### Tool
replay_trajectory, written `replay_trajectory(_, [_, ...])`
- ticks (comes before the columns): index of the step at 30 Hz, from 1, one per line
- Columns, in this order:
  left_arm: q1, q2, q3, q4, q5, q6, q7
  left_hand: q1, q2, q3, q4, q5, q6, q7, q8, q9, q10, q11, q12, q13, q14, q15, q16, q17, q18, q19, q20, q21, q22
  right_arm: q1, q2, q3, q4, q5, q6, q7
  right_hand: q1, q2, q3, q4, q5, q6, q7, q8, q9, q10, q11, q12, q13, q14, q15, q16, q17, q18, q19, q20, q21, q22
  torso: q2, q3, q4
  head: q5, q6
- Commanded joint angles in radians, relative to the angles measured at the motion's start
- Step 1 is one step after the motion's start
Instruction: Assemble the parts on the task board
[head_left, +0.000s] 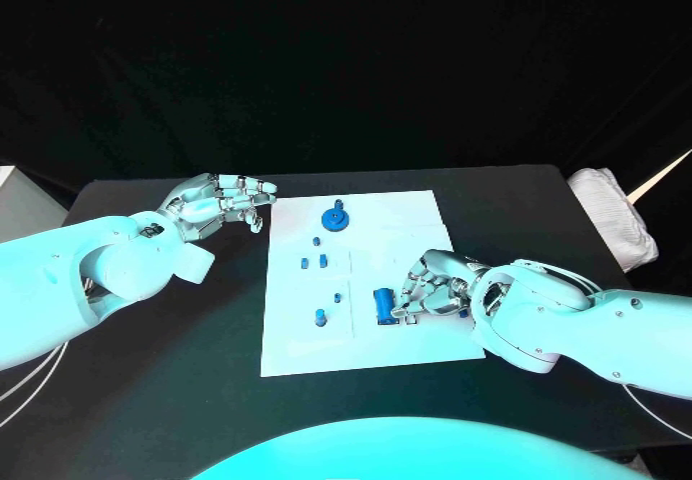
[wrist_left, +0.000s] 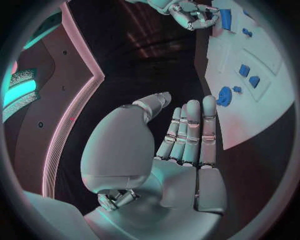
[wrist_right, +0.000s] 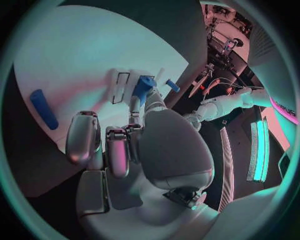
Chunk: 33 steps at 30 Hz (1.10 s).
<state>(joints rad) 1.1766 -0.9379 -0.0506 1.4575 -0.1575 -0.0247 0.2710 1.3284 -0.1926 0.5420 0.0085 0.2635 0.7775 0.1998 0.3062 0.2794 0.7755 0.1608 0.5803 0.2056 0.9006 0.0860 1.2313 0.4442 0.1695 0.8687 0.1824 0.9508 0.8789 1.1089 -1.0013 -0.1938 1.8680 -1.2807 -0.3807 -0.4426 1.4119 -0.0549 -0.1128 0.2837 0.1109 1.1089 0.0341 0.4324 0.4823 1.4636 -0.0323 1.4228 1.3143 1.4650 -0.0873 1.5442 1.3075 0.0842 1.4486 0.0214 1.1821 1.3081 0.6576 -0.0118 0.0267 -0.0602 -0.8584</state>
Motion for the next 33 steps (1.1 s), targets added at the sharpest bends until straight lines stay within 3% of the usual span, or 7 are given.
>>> replay_trajectory(1, [-0.001, 0.001, 0.001, 0.001, -0.003, 0.015, 0.006, -0.001, 0.005, 0.003, 0.006, 0.003, -0.009, 0.02, 0.003, -0.002, -0.007, 0.0, 0.003, -0.001, -0.002, 0.004, 0.003, -0.002, 0.015, -0.001, 0.004, -0.004, -0.001, -0.002, -0.005, 0.0, 0.003, -0.044, 0.014, -0.014, 0.014, 0.005, 0.009, 0.005, -0.012, -0.002, -0.005, 0.003, 0.0, 0.054, -0.008, -0.006, 0.162, 0.094, -0.009, 0.005, 0.208, -0.012, 0.002, -0.004, 0.004, 0.074, 0.001, 0.0003, 0.0003, 0.001, 0.001])
replay_trajectory(15, [-0.001, 0.001, 0.001, 0.0, -0.003, 0.017, 0.005, -0.001, 0.005, 0.003, 0.006, 0.003, -0.009, 0.02, 0.003, -0.002, -0.007, 0.0, 0.003, -0.001, -0.002, 0.004, 0.003, -0.002, 0.015, -0.001, 0.004, -0.004, -0.001, -0.002, -0.006, 0.0, 0.012, -0.036, 0.008, 0.005, -0.01, -0.004, 0.013, 0.01, -0.002, -0.004, -0.002, 0.005, -0.002, 0.053, -0.005, -0.01, 0.161, 0.094, -0.007, 0.004, 0.206, -0.011, 0.001, -0.004, -0.001, 0.074, 0.0, -0.0003, -0.0002, 0.0, -0.001])
replay_trajectory(20, [-0.001, 0.001, 0.001, -0.001, -0.003, 0.017, 0.006, -0.001, 0.005, 0.003, 0.006, 0.003, -0.009, 0.02, 0.003, -0.002, -0.007, 0.0, 0.003, -0.001, -0.002, 0.004, 0.003, -0.002, 0.015, -0.001, 0.004, -0.004, -0.001, -0.002, -0.018, 0.0, 0.015, -0.031, -0.028, 0.013, -0.023, -0.006, 0.016, 0.009, 0.003, -0.007, -0.001, 0.004, -0.004, 0.05, -0.005, -0.021, 0.155, 0.093, -0.007, 0.003, 0.201, -0.01, -0.001, -0.003, -0.009, 0.071, 0.0, -0.0002, 0.0009, -0.002, 0.0])
replay_trajectory(27, [-0.001, 0.002, 0.001, 0.0, -0.003, 0.018, 0.012, -0.001, 0.004, 0.002, 0.007, 0.003, -0.012, 0.021, 0.005, -0.002, -0.01, 0.001, 0.005, -0.002, -0.003, 0.005, 0.003, -0.002, 0.015, 0.0, 0.004, -0.005, -0.002, 0.012, -0.084, 0.001, 0.01, -0.009, -0.094, 0.031, -0.02, -0.038, 0.051, 0.006, 0.027, -0.119, 0.052, -0.078, -0.044, 0.042, 0.037, -0.034, 0.151, 0.091, 0.026, 0.0, 0.195, -0.009, -0.006, 0.019, -0.028, 0.068, -0.002, -0.0016, 0.0006, -0.011, 0.001])
replay_trajectory(33, [-0.001, 0.0, 0.001, 0.006, -0.001, 0.018, 0.027, -0.012, -0.01, -0.013, 0.015, 0.001, -0.013, 0.02, 0.011, -0.002, -0.011, 0.0, 0.012, -0.003, -0.004, 0.006, 0.005, -0.002, 0.014, -0.001, 0.006, -0.01, -0.005, 0.027, -0.16, 0.0, -0.002, -0.008, -0.095, 0.029, -0.024, -0.053, 0.058, 0.007, 0.027, -0.129, 0.06, -0.094, -0.05, 0.037, 0.046, -0.043, 0.146, 0.09, 0.034, -0.002, 0.191, -0.008, -0.009, 0.027, -0.038, 0.065, -0.001, -0.0015, -0.0018, -0.016, 0.005])
